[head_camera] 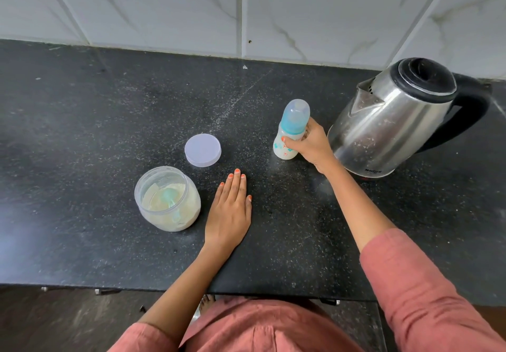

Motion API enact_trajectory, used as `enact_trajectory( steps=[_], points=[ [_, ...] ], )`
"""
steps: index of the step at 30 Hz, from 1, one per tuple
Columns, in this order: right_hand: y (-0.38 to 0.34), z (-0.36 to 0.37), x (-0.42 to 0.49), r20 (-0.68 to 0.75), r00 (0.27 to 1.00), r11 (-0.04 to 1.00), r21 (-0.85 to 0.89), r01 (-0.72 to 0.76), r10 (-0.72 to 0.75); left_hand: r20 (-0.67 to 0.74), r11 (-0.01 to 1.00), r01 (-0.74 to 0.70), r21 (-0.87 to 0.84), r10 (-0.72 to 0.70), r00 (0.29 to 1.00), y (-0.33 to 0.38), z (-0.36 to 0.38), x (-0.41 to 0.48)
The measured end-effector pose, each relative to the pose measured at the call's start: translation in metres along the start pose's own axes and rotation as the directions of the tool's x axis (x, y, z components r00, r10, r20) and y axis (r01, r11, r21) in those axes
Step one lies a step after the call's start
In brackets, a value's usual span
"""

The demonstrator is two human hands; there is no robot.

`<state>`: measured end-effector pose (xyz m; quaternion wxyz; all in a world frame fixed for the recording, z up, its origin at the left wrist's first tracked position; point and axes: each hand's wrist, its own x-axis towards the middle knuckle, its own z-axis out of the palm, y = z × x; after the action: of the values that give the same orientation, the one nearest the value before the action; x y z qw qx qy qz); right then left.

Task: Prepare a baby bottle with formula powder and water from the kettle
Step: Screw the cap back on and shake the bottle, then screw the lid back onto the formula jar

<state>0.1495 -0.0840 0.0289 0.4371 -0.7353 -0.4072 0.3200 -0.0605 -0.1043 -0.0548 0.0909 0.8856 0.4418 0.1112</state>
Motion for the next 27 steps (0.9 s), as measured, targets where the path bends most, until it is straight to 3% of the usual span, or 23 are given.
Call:
enact_trajectory(
  steps=[9, 15, 22, 27],
  points=[
    [0.005, -0.001, -0.007, 0.002, 1.000, 0.999, -0.043, -0.011, 0.011, 0.030, 1.000, 0.010, -0.018, -0.010, 1.000, 0.000, 0.000, 0.000],
    [0.011, 0.002, -0.025, -0.106, 0.994, 0.996, 0.082, -0.026, 0.034, 0.071, 0.998, 0.014, -0.063, -0.010, 0.997, -0.001, -0.002, -0.001],
    [0.020, 0.015, -0.059, -0.262, 0.963, 0.996, 0.082, -0.037, 0.058, 0.026, 0.984, 0.022, -0.178, -0.018, 1.000, -0.002, -0.006, -0.002],
    [0.016, 0.035, -0.079, -0.222, 0.973, 0.998, 0.017, -0.063, 0.065, -0.070, 0.957, 0.002, -0.288, -0.024, 0.997, 0.003, -0.022, -0.008]
  ],
)
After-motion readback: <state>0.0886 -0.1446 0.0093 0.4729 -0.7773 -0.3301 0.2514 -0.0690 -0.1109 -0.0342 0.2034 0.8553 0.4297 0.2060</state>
